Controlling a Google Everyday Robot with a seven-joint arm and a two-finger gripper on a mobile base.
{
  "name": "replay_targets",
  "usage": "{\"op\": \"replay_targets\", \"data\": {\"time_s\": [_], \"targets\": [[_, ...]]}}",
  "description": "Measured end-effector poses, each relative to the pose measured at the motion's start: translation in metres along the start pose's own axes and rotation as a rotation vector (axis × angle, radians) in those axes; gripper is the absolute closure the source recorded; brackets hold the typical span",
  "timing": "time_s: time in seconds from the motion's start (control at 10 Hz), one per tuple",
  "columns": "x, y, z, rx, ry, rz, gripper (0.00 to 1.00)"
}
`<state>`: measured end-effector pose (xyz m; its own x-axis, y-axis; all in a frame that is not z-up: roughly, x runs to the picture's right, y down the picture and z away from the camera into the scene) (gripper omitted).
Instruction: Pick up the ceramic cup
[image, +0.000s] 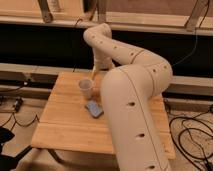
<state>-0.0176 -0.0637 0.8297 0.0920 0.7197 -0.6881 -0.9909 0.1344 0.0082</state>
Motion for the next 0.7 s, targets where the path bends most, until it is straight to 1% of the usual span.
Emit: {"op": "replay_targets", "data": {"time_s": [0.1,0.3,0.5,0.7], "targets": [[0.0010,0.0053,-0.0004,-0.005,0.000,-0.004,0.20],[0.0010,0.0016,0.0000,-0.004,0.000,0.000,0.20],[0.0013,0.0038,-0.0003,-0.006,0.001,-0.002,0.20],[-0.0003,-0.0033,-0.0005,-0.021,-0.009,0.012,0.20]]}}
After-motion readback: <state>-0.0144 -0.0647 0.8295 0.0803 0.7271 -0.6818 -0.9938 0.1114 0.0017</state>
